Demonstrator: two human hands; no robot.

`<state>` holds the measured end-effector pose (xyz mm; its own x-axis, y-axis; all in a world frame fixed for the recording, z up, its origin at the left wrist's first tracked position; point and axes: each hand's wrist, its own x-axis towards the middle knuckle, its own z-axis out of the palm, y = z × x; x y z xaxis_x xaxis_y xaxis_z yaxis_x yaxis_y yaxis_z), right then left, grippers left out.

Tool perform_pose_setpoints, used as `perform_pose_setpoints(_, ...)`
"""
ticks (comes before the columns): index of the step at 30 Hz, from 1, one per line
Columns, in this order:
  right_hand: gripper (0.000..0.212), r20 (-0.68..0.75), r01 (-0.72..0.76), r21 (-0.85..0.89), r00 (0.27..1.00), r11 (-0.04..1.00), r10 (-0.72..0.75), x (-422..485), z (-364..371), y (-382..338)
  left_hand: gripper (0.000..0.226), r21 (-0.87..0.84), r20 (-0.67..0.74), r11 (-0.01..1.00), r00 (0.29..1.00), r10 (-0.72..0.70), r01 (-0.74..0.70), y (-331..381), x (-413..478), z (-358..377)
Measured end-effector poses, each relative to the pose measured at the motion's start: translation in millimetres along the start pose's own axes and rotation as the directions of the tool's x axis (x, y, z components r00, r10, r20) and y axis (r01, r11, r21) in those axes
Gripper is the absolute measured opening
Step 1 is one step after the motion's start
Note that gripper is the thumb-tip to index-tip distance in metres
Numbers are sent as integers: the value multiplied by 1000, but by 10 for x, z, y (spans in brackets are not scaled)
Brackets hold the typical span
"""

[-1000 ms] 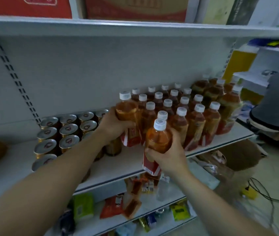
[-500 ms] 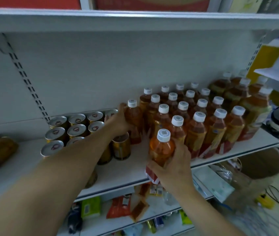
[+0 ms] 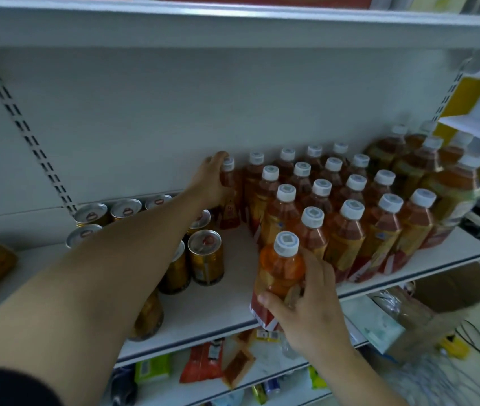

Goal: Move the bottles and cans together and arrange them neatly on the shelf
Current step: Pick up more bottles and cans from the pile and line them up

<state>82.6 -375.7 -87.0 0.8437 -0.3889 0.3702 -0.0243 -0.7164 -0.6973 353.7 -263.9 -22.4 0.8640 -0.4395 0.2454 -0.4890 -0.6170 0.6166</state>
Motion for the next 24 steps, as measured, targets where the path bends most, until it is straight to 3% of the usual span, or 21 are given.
perform_pose_setpoints(9,96,-16,-2,-42,1000,999,1,-32,33,-23,106,80,49,996,998,-51,47,55,-47,-7)
perform_pose_setpoints(11,97,-10,2,-51,1000,999,-3,-17,36,-3,88,58,7,998,1000,-17,16,177,-215,-31)
perform_pose_setpoints(13,96,3,2,-52,1000,999,-2,-2,36,-1,53,23,-49,995,994,95,-94,320,-458,-39)
perform_pose_setpoints(15,95,27,1,-54,1000,999,0,14,35,6,34,-82,-95,976,977,194,-201,480,-774,-51)
perform_pose_setpoints(17,95,60,12,-65,998,998,-8,39,2,22,36,-258,-4,940,973,229,-222,632,-1084,-82)
perform_pose_setpoints(20,100,184,50,-99,982,994,-32,72,-94,101,31,-350,293,933,938,186,-76,774,-1382,-62)
perform_pose_setpoints(22,97,240,94,-72,968,993,-74,70,-214,155,24,-312,298,949,943,148,-51,806,-1463,25)
perform_pose_setpoints(24,82,149,212,5,966,977,-211,160,-393,168,27,-320,237,946,963,128,-47,825,-1508,83)
